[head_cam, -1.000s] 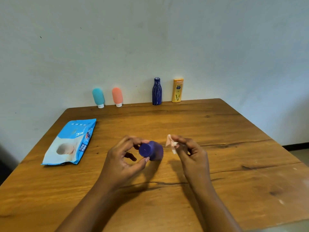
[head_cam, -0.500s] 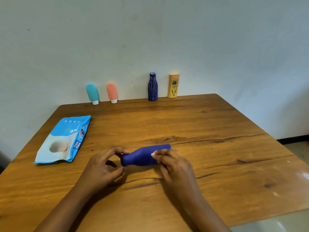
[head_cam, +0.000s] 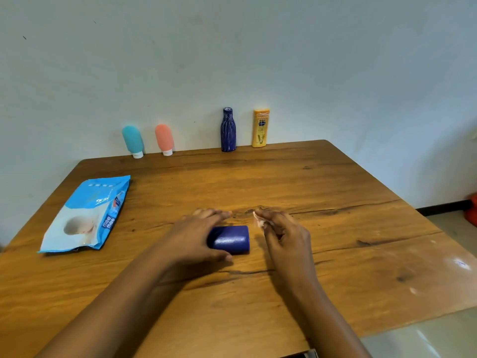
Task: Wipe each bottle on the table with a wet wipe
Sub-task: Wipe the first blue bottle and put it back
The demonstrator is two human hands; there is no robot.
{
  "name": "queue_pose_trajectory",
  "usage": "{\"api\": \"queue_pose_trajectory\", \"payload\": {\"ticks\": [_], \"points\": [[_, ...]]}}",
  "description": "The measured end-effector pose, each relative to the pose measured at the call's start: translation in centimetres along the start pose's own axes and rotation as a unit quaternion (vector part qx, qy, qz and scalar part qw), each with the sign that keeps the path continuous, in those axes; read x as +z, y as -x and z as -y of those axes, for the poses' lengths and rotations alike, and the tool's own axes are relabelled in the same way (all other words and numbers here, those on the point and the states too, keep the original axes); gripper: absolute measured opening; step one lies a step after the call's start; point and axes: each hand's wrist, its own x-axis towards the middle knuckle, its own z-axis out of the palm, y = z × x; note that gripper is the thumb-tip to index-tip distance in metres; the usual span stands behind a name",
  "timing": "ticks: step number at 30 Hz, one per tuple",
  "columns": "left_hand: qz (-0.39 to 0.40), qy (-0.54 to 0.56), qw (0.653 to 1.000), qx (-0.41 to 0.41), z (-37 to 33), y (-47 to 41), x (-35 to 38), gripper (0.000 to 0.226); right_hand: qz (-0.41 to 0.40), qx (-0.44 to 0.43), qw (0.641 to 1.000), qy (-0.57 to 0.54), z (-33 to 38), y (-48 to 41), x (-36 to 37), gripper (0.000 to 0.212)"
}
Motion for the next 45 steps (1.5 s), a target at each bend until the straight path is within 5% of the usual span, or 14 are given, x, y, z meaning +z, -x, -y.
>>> {"api": "queue_pose_trajectory", "payload": {"ticks": [6,11,16,19,22,26,31,41,45], "points": [[-0.002,-0.054,0.998,0.043,-1.6,-3.4,-0.1,0.067,0.036,0.086,0.995,-0.023,0.2,-0.8,-0.9,0.049],[-0.107,0.184,0.975,0.063,-1.5,-1.5,-1.9,0.064,0.01,0.095,0.995,0.004,1.0,-2.1,-2.3,0.051],[-0.223,0.392,0.888,0.088,-1.6,1.1,-2.4,0.065,0.006,0.179,0.936,-0.302,4.7,-4.5,-4.7,0.034],[-0.239,0.443,0.859,0.097,-1.6,1.0,-1.5,0.063,0.028,0.147,0.915,-0.374,6.9,-5.5,-5.0,0.028],[-0.247,0.471,0.841,0.099,-1.3,0.9,-0.9,0.059,0.089,0.073,0.946,-0.302,8.0,-5.8,-4.0,0.028],[-0.243,0.503,0.823,0.103,-1.1,0.7,-0.6,0.053,0.187,-0.049,0.979,-0.061,8.2,-5.8,-3.2,0.038],[-0.242,0.528,0.807,0.103,-0.7,0.8,0.0,0.056,0.169,-0.226,0.943,0.178,8.5,-5.6,-1.9,0.026],[-0.268,0.563,0.773,0.118,-0.4,0.8,0.4,0.056,0.256,-0.251,0.894,0.269,10.5,-3.6,-2.0,0.04],[-0.254,0.576,0.767,0.129,-0.5,0.9,0.6,0.055,0.259,-0.169,0.944,0.119,10.5,-5.4,-4.5,0.033]]}}
